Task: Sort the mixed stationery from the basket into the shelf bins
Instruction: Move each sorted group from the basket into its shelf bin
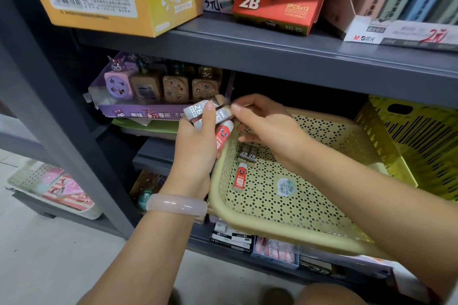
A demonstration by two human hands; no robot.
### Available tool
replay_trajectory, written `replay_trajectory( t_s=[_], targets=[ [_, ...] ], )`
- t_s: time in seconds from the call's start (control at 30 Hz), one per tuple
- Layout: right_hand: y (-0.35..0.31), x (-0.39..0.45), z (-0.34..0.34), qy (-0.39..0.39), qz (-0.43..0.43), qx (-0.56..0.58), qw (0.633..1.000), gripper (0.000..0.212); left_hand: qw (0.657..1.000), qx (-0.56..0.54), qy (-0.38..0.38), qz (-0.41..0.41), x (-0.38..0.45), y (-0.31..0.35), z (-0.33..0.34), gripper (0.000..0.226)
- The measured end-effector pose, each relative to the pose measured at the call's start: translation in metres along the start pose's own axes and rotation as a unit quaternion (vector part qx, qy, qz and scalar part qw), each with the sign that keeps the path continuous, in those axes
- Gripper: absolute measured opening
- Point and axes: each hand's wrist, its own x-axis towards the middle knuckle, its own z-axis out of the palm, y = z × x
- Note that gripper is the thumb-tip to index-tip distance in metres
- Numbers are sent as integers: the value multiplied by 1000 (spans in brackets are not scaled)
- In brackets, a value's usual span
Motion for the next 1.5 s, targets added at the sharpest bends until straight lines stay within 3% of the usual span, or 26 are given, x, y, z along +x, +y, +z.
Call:
replay_trajectory(
  t_s=[0.2, 0.4, 0.63, 0.77, 0.83, 0.93, 1.07, 1.3, 1.4, 1.5],
  targets=[
    [0, -8, 7, -6, -24, 33, 999, 4, 998, 51, 2, 36, 3, -4, -1, 40],
    [3, -11, 6, 16, -26, 75, 997, 5, 998, -3, -38, 46, 0, -3, -1, 37],
    [3, -12, -1, 16, 7, 236, 972, 10, 997, -55, -44, 26, -5, 0, 4, 34],
    [5, -10, -16, 89, 44, 324, 941, 19, 999, 4, -48, 23, -4, 0, 4, 35],
    [10, -8, -30, 116, 57, 275, 953, 19, 998, 23, -49, 23, -4, 0, 2, 33],
    [24, -2, -50, 127, 137, 109, 976, 18, 998, 36, -48, 30, -4, 1, 1, 32],
    [45, 9, -53, 93, 274, -80, 954, 6, 997, 43, -47, 33, -1, -2, 0, 30],
    [58, 29, -38, 83, 327, -128, 933, 20, 997, 64, -42, 23, 7, -8, -2, 39],
    [56, 28, -37, 84, 331, -138, 930, 16, 996, 56, -61, 18, 8, -7, -1, 38],
    [43, 24, -37, 101, 261, -167, 945, 10, 996, 53, -69, 16, 6, -5, -1, 37]
  ],
)
